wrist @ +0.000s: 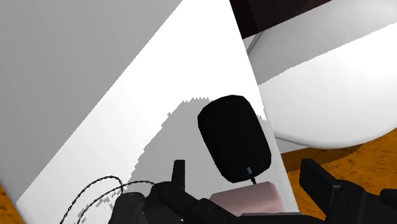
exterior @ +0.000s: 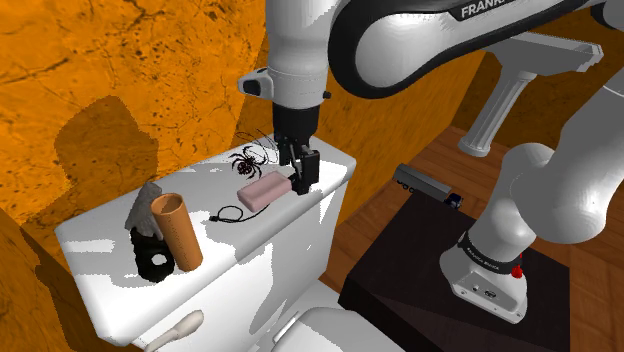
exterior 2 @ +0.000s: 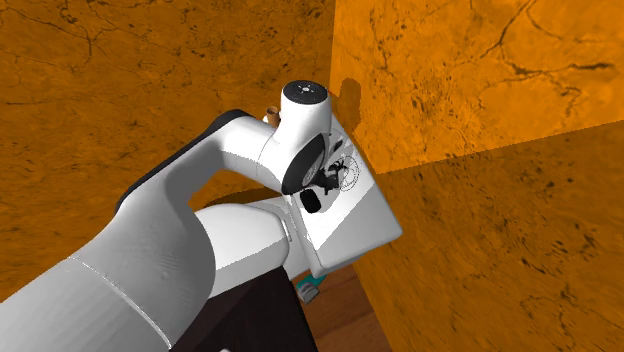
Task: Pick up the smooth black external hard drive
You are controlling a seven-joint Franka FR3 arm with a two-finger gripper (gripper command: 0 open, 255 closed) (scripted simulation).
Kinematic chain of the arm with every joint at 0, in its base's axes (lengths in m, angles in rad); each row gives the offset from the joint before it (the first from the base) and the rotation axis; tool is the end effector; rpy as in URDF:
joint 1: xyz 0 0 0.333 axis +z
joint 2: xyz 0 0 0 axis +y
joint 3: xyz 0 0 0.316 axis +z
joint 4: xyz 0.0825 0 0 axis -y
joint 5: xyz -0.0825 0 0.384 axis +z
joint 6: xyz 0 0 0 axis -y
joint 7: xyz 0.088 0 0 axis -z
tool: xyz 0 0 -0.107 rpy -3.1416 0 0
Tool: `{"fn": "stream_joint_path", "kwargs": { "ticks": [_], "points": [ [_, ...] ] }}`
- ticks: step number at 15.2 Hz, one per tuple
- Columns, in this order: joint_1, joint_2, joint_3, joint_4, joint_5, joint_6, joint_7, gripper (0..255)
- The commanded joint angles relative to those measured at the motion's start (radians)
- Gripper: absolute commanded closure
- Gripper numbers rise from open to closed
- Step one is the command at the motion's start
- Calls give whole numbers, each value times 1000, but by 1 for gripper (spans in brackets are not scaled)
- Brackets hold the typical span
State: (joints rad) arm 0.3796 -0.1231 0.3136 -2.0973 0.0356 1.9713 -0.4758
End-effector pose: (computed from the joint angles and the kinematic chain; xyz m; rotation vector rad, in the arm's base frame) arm 0.3937 0.3354 0.4714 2.6291 1.7086 -0.0125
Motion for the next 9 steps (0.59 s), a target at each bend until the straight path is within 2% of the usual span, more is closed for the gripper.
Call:
{"fn": "stream_joint_path", "kwargs": {
  "ticks": [1, 3, 4, 9],
  "points": [
    [2, 10, 3, -25, -2, 35, 5, 0],
    [2, 10, 3, -25, -2, 35, 5, 0],
    [2, 10, 3, -27, -2, 37, 5, 255],
    [2, 9, 4, -25, -2, 35, 5, 255]
  ]
}}
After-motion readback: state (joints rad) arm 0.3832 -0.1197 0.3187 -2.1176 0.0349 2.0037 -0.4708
